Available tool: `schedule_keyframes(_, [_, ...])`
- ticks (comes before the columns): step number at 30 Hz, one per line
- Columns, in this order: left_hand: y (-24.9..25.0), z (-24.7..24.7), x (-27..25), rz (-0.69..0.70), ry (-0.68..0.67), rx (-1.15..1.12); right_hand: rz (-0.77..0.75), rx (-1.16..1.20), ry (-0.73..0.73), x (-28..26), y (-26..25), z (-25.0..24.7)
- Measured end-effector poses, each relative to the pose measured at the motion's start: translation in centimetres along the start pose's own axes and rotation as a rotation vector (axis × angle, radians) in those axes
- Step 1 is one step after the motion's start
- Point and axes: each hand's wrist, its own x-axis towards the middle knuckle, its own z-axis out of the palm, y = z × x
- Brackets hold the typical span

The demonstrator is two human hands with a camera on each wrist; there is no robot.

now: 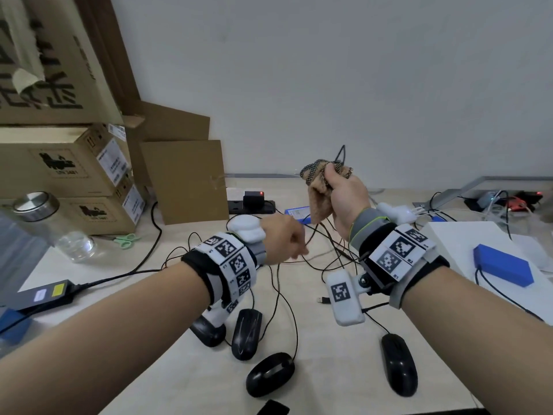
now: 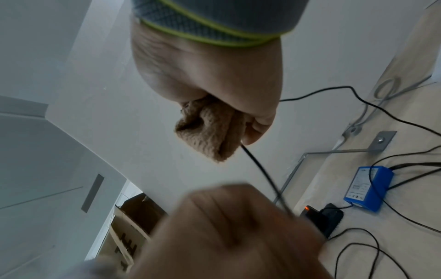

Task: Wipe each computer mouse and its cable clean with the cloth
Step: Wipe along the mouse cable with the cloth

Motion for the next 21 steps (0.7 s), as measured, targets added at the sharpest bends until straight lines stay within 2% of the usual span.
schedule_keyframes(1, [-0.1, 0.3, -0.3, 0.029, -0.111, 0.178, -0.015, 0.011, 0.009, 0.2, -0.6, 0.1])
schedule_keyframes(3, [-0.3, 1.1, -1.0, 0.036, -0.343, 0.394, -0.032, 0.031, 0.019, 0.4, -1.2, 0.1])
schedule_keyframes(5, [-0.5, 1.8, -1.4, -0.002, -0.531, 0.525, -0.025, 0.032, 0.002, 0.2, -1.3, 0.2])
schedule_keyframes(6, [-0.9, 2.0, -1.6, -0.023, -0.57, 0.551, -0.011, 0.024, -0.021, 0.1, -1.0, 0.2])
schedule_keyframes(7, [-1.4, 2.1, -1.8, -0.037, -0.549, 0.519, 0.007, 0.019, -0.046, -0.1, -0.6, 0.2])
schedule_keyframes(8, [-1.9, 2.2, -1.8, -0.048, -0.466, 0.422, 0.024, 0.016, -0.067, -0.4, -0.2, 0.2])
schedule_keyframes(12, [-1.6, 1.0, -0.6, -0.122, 0.087, -0.365, 0.07, 0.022, -0.103, -1.4, 1.3, 0.8])
schedule_keyframes(13, [-0.8, 0.5, 0.1, -0.152, 0.17, -0.585, 0.067, 0.019, -0.115, -1.6, 1.6, 1.0])
schedule_keyframes(15, [0.6, -0.1, 0.6, -0.218, 0.235, -0.909, 0.073, 0.007, -0.124, -2.1, 1.7, 1.3])
schedule_keyframes(16, [0.9, -0.3, 0.8, -0.224, 0.257, -0.933, 0.073, 0.001, -0.116, -2.0, 1.6, 1.2])
schedule_keyframes(17, [0.9, -0.5, 0.7, -0.215, 0.294, -0.853, 0.069, -0.009, -0.115, -1.9, 1.4, 1.2])
schedule_keyframes(19, [0.4, -0.7, 0.5, -0.151, 0.362, -0.547, 0.059, -0.041, -0.115, -1.6, 0.8, 1.1])
schedule_keyframes(21, [0.0, -0.7, -0.2, -0.083, 0.327, -0.356, 0.039, -0.052, -0.121, -1.2, 0.2, 1.0])
